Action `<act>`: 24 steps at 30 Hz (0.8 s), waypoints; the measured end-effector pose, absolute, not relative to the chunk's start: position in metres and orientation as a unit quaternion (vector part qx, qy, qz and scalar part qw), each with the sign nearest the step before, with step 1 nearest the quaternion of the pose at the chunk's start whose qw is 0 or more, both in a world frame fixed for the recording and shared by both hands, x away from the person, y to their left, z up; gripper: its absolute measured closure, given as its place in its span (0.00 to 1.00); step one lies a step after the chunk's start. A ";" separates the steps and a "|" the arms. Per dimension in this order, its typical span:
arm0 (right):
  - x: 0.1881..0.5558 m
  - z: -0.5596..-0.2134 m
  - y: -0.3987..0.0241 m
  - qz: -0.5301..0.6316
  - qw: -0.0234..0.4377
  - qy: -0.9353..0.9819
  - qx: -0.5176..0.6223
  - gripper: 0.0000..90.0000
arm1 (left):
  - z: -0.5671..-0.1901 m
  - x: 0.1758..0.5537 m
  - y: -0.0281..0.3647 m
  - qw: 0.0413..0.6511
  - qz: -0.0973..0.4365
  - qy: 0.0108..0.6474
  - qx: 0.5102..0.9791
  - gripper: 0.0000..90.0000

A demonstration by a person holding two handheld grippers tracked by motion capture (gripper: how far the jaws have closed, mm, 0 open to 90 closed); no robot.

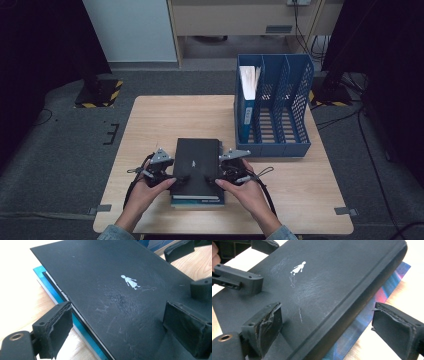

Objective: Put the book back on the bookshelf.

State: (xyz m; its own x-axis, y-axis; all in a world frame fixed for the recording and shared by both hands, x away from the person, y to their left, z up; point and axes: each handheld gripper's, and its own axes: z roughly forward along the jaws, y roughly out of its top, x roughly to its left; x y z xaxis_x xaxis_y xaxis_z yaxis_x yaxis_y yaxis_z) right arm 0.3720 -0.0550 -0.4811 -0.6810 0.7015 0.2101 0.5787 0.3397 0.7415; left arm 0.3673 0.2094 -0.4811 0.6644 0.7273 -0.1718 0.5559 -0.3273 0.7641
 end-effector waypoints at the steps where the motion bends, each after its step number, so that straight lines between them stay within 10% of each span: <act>1: 0.372 -0.481 -0.054 0.420 0.070 0.815 0.392 0.10 | -0.482 0.368 0.210 0.424 0.099 0.398 0.807 0.09; 24: 0.383 -0.492 -0.061 0.437 0.023 0.804 0.402 0.04 | -0.483 0.382 0.207 0.430 0.080 0.368 0.821 0.09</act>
